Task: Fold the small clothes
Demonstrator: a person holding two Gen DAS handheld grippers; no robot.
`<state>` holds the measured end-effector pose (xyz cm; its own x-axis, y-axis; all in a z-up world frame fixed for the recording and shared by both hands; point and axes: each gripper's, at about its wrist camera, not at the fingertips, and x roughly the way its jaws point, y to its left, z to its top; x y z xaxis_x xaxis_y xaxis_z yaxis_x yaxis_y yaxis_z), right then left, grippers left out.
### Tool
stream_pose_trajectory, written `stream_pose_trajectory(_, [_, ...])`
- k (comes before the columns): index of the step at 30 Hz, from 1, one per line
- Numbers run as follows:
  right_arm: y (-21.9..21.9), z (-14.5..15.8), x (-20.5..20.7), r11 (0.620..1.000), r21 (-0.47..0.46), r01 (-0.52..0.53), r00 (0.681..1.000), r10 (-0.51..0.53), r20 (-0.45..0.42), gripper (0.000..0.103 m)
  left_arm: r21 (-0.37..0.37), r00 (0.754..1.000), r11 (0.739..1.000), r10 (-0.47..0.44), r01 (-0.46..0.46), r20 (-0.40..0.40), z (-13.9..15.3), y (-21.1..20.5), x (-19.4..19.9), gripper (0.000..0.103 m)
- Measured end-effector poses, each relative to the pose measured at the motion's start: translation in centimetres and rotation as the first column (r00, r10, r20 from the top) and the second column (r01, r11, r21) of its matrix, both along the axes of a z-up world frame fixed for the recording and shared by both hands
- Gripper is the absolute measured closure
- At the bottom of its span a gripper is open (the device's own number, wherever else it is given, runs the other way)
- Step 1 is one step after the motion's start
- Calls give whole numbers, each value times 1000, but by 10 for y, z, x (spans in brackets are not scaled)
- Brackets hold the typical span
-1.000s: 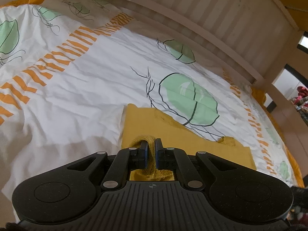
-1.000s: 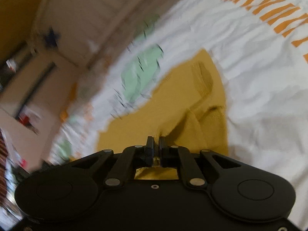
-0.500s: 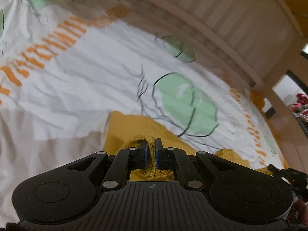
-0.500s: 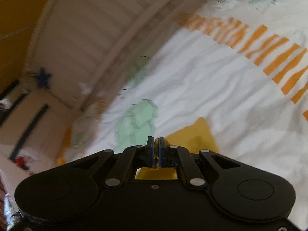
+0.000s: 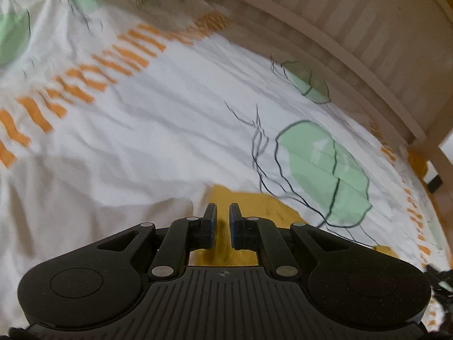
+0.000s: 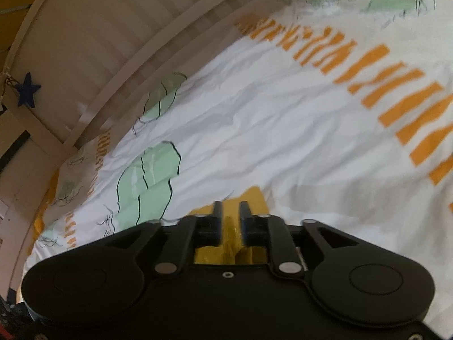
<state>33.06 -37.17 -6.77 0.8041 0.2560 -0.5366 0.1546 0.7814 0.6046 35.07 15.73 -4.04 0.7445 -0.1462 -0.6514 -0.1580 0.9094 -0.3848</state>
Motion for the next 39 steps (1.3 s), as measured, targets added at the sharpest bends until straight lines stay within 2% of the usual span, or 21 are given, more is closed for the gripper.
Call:
stream_pose_trajectory(2, [2,9,-7,999,-41,-2,1000,3,30,46,58,999,998,-35,33,28,10,-4,-10,87])
stream_pose_trajectory(3, [6,14,-12,997,-70,-17,999,20,44,46,86,998,995,-56,52,38,13,-9,-15,76])
stream_pose_trajectory(5, [16,22,-19,989,-136,-61,996,69,52,46,160,992,982,-115,106,53,20,-21,-28,74])
stream_pose_trajectory(8, [39,28,-36,959,-242,-148,985,164,47,46,262,978,946,-207,190,39,24,-42,-46,74])
stream_pose_trajectory(10, [57,27,-46,932,-296,-209,973,228,30,46,296,965,924,-260,243,18,20,-58,-52,74])
stream_pose_trajectory(14, [92,21,-59,871,-379,-313,944,328,-28,45,331,934,876,-356,349,-42,8,-82,-61,74])
stream_pose_trajectory(17, [113,15,-57,813,-448,-372,923,377,-81,45,338,920,858,-383,387,-83,-6,-89,-60,74])
stream_pose_trajectory(20, [128,6,-51,768,-486,-416,905,403,-138,45,321,919,861,-370,393,-134,-21,-90,-54,74])
stream_pose_trajectory(24, [139,-3,-42,739,-515,-434,898,404,-177,41,304,921,870,-363,388,-138,-26,-87,-54,74])
stream_pose_trajectory(28, [142,-4,-13,747,-519,-415,908,376,-184,40,290,922,875,-361,386,-140,-27,-85,-53,74])
stream_pose_trajectory(31, [141,-3,14,776,-497,-388,921,344,-182,40,283,924,880,-356,381,-138,-26,-84,-53,74])
stream_pose_trajectory(34, [134,1,34,820,-461,-338,941,298,-161,40,281,925,882,-354,379,-138,-26,-84,-53,74])
stream_pose_trajectory(39, [118,15,33,875,-407,-263,965,242,-103,39,279,921,879,-359,387,-150,-25,-84,-51,74])
